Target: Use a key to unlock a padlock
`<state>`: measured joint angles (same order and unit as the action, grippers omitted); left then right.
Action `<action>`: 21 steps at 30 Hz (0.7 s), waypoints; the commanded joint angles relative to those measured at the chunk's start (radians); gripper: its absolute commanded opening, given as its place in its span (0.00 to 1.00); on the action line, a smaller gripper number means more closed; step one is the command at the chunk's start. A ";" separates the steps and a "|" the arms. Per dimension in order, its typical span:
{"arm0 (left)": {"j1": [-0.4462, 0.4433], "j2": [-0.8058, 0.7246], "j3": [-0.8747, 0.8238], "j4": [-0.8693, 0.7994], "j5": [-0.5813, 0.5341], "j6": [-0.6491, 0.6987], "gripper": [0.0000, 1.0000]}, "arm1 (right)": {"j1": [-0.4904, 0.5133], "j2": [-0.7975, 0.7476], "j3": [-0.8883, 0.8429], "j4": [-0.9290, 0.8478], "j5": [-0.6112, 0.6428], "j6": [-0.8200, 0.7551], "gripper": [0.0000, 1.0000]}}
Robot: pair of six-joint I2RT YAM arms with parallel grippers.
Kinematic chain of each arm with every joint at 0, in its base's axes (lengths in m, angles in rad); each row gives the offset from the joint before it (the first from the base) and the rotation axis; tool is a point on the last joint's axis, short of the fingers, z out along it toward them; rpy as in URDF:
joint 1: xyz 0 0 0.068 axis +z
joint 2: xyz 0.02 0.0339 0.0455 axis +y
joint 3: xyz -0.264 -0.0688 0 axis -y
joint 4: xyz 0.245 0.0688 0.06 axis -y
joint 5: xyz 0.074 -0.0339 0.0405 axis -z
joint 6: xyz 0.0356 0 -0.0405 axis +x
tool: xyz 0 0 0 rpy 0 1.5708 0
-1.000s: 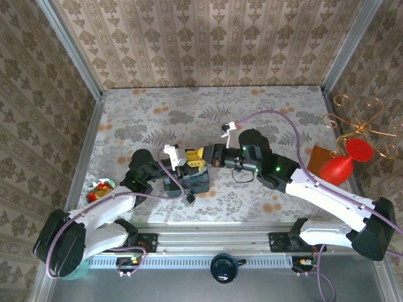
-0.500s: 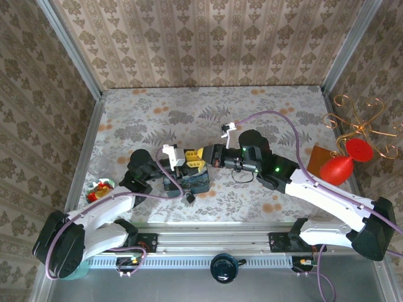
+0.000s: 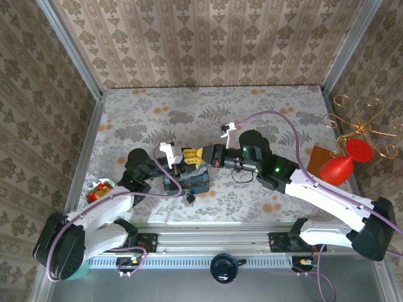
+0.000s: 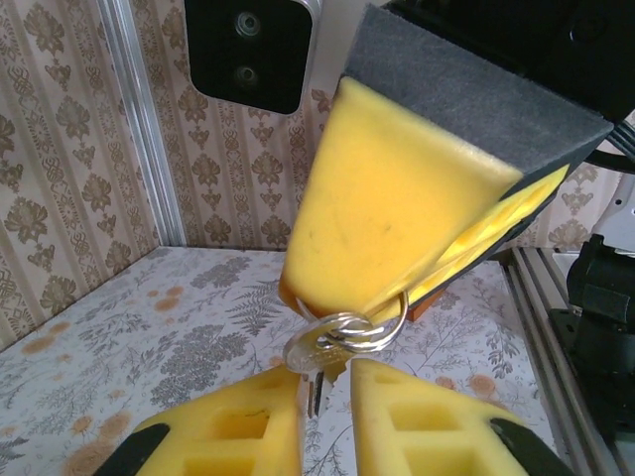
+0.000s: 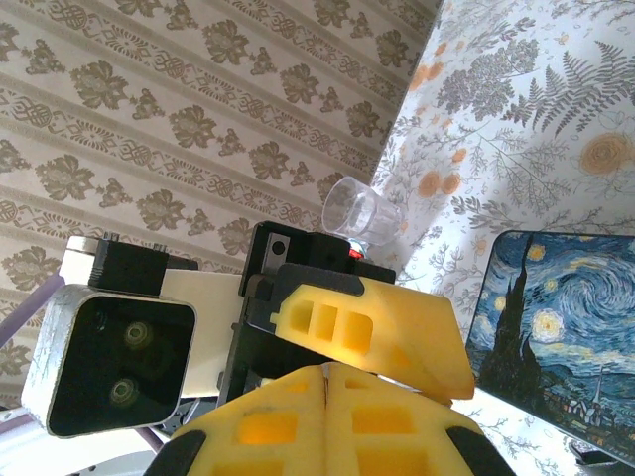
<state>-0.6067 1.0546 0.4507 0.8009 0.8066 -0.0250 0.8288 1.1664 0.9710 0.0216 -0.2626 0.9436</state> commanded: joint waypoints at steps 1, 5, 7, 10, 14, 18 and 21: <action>0.004 0.004 0.033 0.026 0.028 -0.009 0.16 | -0.003 -0.020 -0.010 0.030 -0.003 -0.002 0.00; 0.004 0.001 0.038 0.018 0.033 -0.006 0.09 | -0.003 -0.019 -0.015 0.032 -0.003 0.000 0.00; 0.004 -0.001 0.039 0.011 0.027 -0.001 0.05 | -0.003 -0.023 -0.016 0.028 0.004 -0.002 0.00; 0.004 -0.004 0.040 -0.004 0.011 0.003 0.02 | -0.003 -0.032 -0.017 0.012 0.021 -0.011 0.00; 0.003 -0.007 0.048 -0.042 -0.027 0.012 0.00 | -0.006 -0.039 -0.023 -0.004 0.037 -0.024 0.00; 0.001 -0.014 0.094 -0.182 -0.090 0.057 0.00 | -0.020 -0.060 -0.024 -0.072 0.087 -0.075 0.11; -0.010 -0.018 0.156 -0.361 -0.175 0.122 0.00 | -0.065 -0.091 -0.023 -0.170 0.139 -0.126 0.34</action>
<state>-0.6136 1.0538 0.5358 0.6064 0.7353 0.0223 0.7952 1.1213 0.9596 -0.0353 -0.1928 0.8886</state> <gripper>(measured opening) 0.055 0.298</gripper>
